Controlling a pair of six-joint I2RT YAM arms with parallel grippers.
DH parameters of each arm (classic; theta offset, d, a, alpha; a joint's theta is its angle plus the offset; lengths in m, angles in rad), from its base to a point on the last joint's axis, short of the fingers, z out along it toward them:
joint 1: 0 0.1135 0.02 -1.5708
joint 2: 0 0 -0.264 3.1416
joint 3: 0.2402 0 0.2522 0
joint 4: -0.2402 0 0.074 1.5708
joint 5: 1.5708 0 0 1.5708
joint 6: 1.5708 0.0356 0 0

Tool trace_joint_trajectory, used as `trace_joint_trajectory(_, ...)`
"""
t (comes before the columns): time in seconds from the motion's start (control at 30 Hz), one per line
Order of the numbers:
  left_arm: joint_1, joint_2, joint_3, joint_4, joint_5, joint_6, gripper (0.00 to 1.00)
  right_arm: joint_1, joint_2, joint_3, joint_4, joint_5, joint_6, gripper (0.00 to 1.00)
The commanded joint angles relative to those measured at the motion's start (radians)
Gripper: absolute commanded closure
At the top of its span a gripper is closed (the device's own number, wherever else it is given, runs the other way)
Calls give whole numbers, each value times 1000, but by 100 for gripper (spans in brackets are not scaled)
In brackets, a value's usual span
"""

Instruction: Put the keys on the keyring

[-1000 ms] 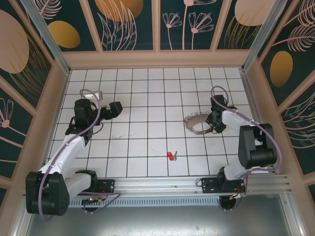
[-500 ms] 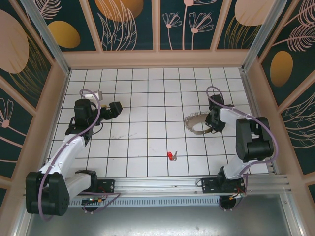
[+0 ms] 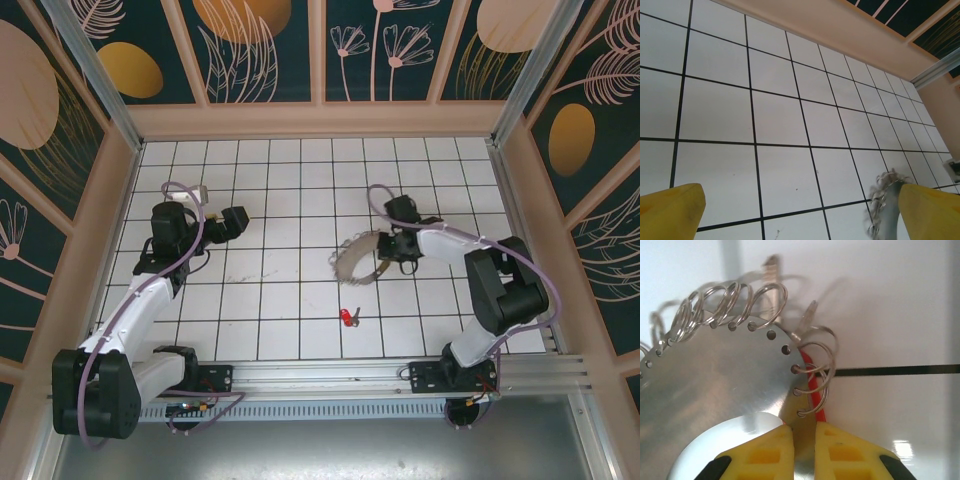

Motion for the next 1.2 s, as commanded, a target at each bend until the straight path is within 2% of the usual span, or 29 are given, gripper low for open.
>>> trace_joint_trajectory(0.0,-6,2,-10,33,34,-18,1,69,-7,5,55,-92,-114,86)
trace_joint_trajectory(0.17,-7,67,0,28,109,-43,5,125,14,45,89,-114,-114,75)
trace_joint_trajectory(0.27,-18,74,7,0,135,-24,10,127,-11,59,60,-107,-46,67)
trace_joint_trajectory(0.4,-53,71,12,-53,179,-4,13,116,-95,-11,24,-137,109,61)
trace_joint_trajectory(0.47,-84,87,14,-74,188,2,16,67,-138,-83,41,-211,218,61)
trace_joint_trajectory(0.6,-186,156,51,-121,183,29,26,47,-241,-236,166,-358,385,62)
trace_joint_trajectory(0.67,-247,201,81,-115,177,27,34,28,-265,-278,229,-406,421,62)
trace_joint_trajectory(0.73,-326,265,128,-115,145,36,36,2,-260,-293,273,-448,430,62)
trace_joint_trajectory(0.83,-414,374,222,-173,63,75,37,11,-229,-225,208,-368,374,61)
trace_joint_trajectory(0.93,-424,455,249,-146,91,52,35,31,-168,-135,117,-252,326,61)
trace_joint_trajectory(1.17,-435,621,362,-215,106,146,27,33,-129,-106,159,-235,348,62)
